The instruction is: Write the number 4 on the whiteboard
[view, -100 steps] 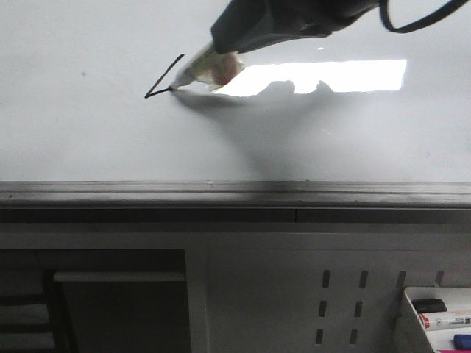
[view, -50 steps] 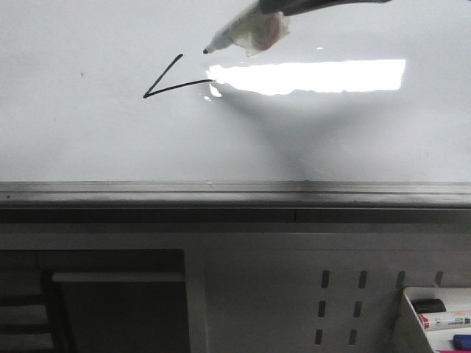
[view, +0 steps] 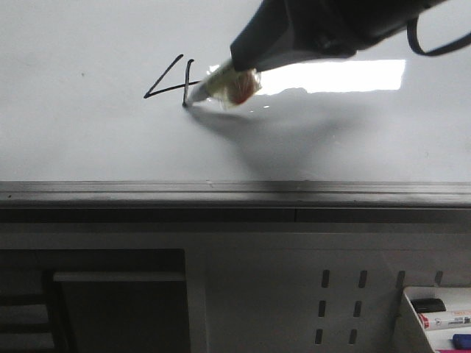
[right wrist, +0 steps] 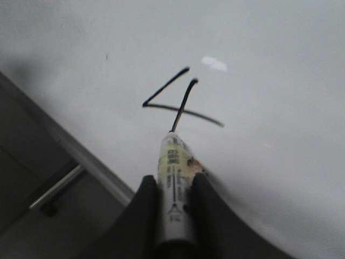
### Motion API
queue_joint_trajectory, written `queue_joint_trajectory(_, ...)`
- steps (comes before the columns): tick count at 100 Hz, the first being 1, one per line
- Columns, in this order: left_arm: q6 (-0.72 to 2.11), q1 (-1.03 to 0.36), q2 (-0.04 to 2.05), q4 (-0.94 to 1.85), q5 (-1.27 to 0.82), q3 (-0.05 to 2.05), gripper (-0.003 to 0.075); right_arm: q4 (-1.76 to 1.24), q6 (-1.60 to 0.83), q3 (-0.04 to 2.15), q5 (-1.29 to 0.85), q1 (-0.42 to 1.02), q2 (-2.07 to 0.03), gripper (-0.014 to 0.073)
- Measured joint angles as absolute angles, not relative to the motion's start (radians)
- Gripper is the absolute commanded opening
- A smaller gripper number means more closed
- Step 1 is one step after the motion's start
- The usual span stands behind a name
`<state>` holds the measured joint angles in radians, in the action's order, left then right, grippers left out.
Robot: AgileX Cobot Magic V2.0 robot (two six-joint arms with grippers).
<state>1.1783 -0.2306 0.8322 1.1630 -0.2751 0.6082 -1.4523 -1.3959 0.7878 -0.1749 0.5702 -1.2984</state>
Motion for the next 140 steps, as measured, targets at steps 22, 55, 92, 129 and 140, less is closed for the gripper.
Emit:
queue_joint_trajectory(22,1.178,-0.231,0.832,1.165,-0.285,0.608,0.0492,-1.452,-1.362,0.764,-0.242,0.57,-1.218,-0.0043)
queue_joint_trajectory(55,1.329,-0.361,0.832,1.167,-0.5,0.612,0.0453,-1.284,-1.203,0.78,-0.498,0.54,-1.159,-0.0043)
queue_joint_trajectory(92,1.403,-0.607,0.919,1.161,-0.482,0.62,0.0398,-1.02,-1.021,0.906,-0.697,0.536,-1.159,-0.0043)
queue_joint_trajectory(129,1.403,-0.658,1.005,1.161,-0.46,0.648,0.0396,-0.945,-0.965,0.932,-0.78,0.536,-1.159,-0.0043)
queue_joint_trajectory(140,1.403,-0.658,1.015,1.161,-0.459,0.649,0.0356,-0.945,-0.964,0.932,-0.781,0.536,-1.159,-0.0043)
